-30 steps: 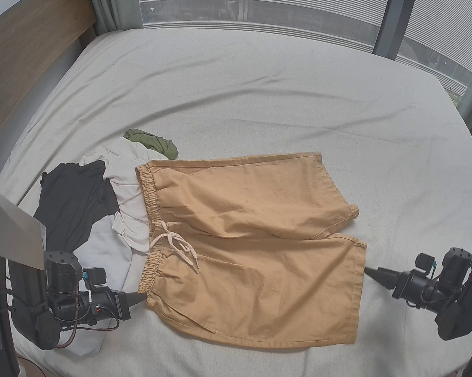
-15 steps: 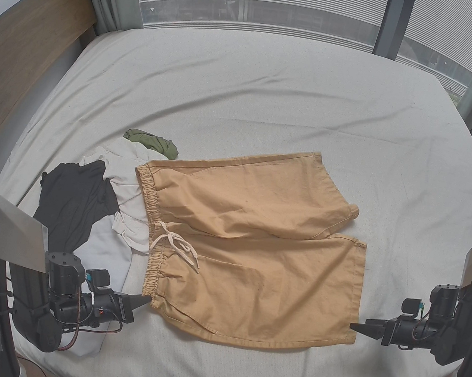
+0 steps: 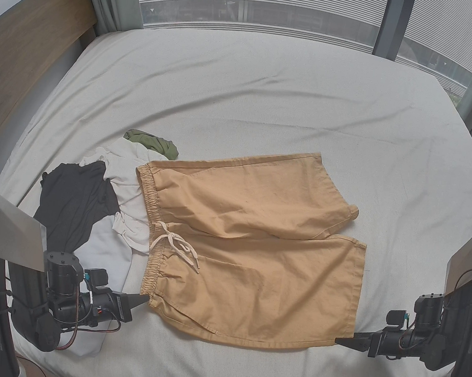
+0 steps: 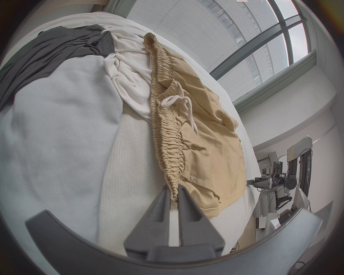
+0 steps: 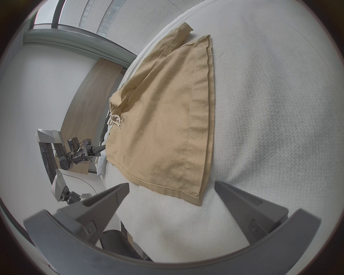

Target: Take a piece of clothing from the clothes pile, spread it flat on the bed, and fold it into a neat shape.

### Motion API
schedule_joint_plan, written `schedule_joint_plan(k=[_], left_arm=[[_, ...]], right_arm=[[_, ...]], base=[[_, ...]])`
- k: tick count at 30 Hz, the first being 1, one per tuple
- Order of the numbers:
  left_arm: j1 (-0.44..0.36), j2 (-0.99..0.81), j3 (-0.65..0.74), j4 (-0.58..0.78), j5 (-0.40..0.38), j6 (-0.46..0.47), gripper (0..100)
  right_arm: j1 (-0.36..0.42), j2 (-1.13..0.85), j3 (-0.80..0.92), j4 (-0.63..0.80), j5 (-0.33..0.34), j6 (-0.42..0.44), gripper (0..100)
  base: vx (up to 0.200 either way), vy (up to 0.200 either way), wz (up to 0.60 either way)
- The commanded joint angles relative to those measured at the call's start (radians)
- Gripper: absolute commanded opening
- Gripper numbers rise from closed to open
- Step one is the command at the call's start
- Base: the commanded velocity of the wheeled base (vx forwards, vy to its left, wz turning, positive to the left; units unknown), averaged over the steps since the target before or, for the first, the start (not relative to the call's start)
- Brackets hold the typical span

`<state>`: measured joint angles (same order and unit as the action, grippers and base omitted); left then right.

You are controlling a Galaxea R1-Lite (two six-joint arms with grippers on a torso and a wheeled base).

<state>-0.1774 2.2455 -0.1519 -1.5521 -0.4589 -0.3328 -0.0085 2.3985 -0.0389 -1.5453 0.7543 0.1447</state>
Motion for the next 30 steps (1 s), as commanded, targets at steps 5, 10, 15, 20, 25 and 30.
schedule_joint_plan(k=[5, 10, 15, 20, 25, 30], left_arm=[[0.000, 0.002, -0.003, 0.000, 0.000, 0.001, 0], [-0.002, 0.002, -0.001, 0.000, -0.001, 0.000, 0], [-0.002, 0.002, -0.003, 0.000, -0.001, 0.000, 0], [-0.002, 0.003, -0.005, 0.000, -0.001, 0.000, 0], [0.013, -0.006, 0.000, 0.000, -0.007, 0.001, 0], [0.032, -0.023, 0.020, 0.000, -0.010, 0.004, 0]], right_arm=[[0.007, 0.024, -0.021, 0.007, -0.006, 0.007, 0], [0.007, 0.025, -0.027, 0.007, -0.006, 0.007, 0], [0.007, 0.025, -0.033, 0.007, -0.006, 0.007, 0], [0.002, 0.014, -0.030, 0.007, -0.004, 0.007, 0], [0.004, -0.033, 0.007, 0.007, -0.003, 0.003, 0], [0.001, -0.096, 0.037, 0.008, -0.003, -0.002, 0]], base=[[0.000, 0.000, 0.00], [0.000, 0.000, 0.00], [0.000, 0.000, 0.00], [0.000, 0.000, 0.00], [0.000, 0.000, 0.00], [0.000, 0.000, 0.00]])
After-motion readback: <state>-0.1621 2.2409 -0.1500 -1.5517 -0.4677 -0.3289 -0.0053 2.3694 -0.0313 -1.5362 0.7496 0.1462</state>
